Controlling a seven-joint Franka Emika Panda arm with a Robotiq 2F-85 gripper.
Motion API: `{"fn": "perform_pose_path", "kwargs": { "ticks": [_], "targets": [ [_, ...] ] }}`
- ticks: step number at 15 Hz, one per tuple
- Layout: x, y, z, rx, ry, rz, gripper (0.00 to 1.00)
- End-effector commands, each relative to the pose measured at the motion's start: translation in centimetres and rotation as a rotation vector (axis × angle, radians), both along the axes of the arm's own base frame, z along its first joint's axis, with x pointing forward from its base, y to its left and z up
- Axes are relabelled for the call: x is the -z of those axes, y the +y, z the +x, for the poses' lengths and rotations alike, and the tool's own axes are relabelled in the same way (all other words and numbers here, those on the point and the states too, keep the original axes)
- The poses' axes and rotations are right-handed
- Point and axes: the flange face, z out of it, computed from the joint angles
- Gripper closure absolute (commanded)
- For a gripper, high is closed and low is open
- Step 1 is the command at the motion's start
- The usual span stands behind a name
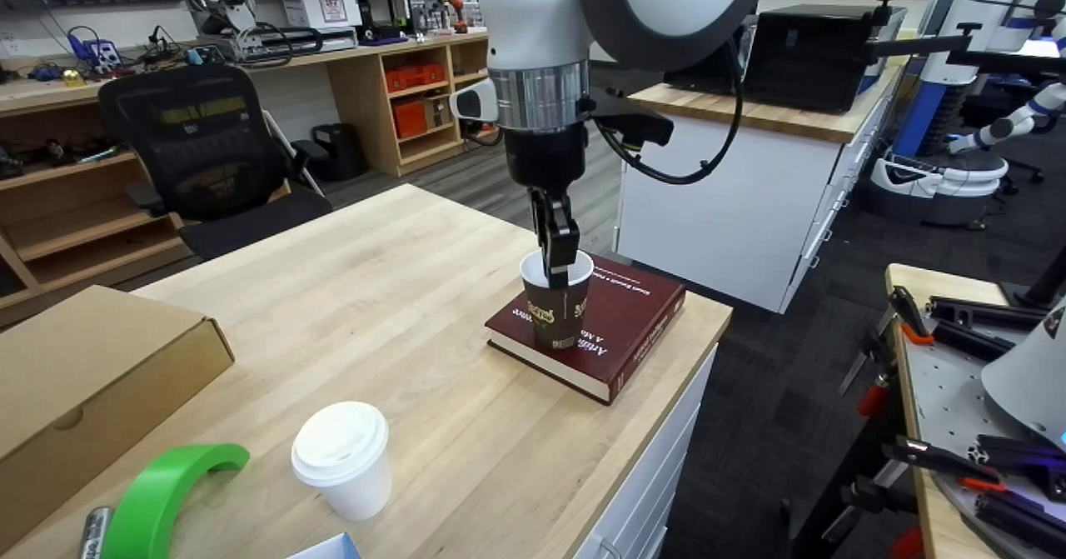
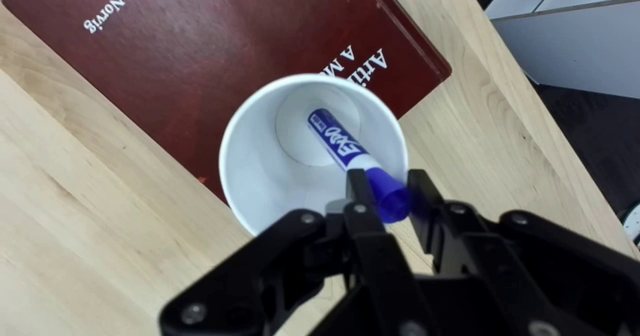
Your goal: Remove the marker from the cup and put it on the book
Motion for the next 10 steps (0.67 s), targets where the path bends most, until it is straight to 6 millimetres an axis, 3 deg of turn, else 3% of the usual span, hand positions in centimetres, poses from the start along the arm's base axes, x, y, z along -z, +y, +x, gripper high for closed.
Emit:
{"fn": "perform_pose_path", "kwargs": {
  "ticks": [1, 10],
  "targets": [
    [0.0, -0.3, 0.4, -0.002, -0.017, 0.006, 0.93],
    [-0.8, -1.3, -0.1, 0.027, -0.043, 0.001, 0.94]
  ]
}}
